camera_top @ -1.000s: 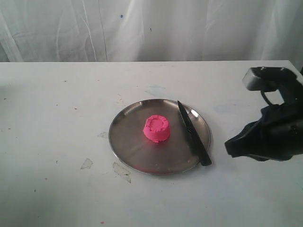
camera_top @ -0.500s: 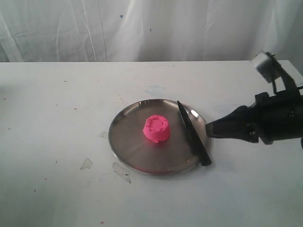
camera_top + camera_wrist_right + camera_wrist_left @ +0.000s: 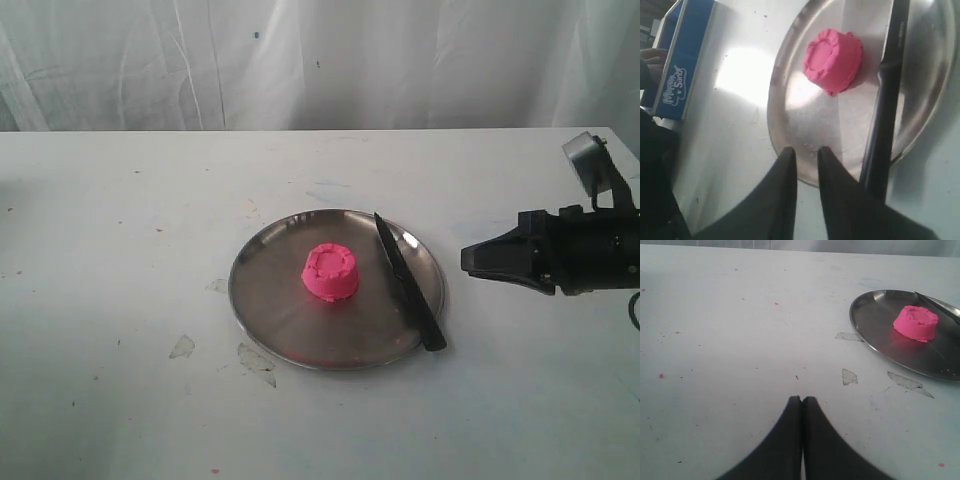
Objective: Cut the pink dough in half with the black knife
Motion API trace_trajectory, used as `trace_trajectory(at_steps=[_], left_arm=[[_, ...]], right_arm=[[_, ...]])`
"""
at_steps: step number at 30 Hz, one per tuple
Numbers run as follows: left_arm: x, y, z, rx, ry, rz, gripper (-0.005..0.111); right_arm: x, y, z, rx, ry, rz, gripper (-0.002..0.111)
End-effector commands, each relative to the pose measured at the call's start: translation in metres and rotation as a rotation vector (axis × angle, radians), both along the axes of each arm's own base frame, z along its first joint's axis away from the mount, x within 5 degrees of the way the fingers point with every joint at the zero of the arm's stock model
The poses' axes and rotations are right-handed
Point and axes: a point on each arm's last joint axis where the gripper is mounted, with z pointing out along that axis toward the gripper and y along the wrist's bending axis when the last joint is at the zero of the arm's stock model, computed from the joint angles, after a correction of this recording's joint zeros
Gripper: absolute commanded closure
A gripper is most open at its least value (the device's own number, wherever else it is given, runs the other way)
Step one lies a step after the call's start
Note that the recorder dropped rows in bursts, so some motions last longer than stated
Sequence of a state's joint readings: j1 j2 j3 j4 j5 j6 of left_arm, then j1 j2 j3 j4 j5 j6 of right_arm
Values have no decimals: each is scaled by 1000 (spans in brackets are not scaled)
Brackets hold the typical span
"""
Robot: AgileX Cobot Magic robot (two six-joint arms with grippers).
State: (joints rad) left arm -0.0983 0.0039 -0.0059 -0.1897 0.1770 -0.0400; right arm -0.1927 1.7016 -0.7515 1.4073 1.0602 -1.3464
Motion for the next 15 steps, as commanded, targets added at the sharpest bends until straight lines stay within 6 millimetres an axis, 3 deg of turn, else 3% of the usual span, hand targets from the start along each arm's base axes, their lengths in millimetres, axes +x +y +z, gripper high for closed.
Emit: trace_trajectory(at_steps=[1, 4, 15], left_arm=[[0, 0, -2, -8, 3, -1, 107], [0, 0, -2, -8, 3, -1, 107], [0, 0, -2, -8, 3, -1, 107]], right_arm=[[14, -5, -5, -33, -14, 7, 78], [23, -6, -10, -50, -14, 29, 73], [52, 15, -34, -87, 14, 165, 73]])
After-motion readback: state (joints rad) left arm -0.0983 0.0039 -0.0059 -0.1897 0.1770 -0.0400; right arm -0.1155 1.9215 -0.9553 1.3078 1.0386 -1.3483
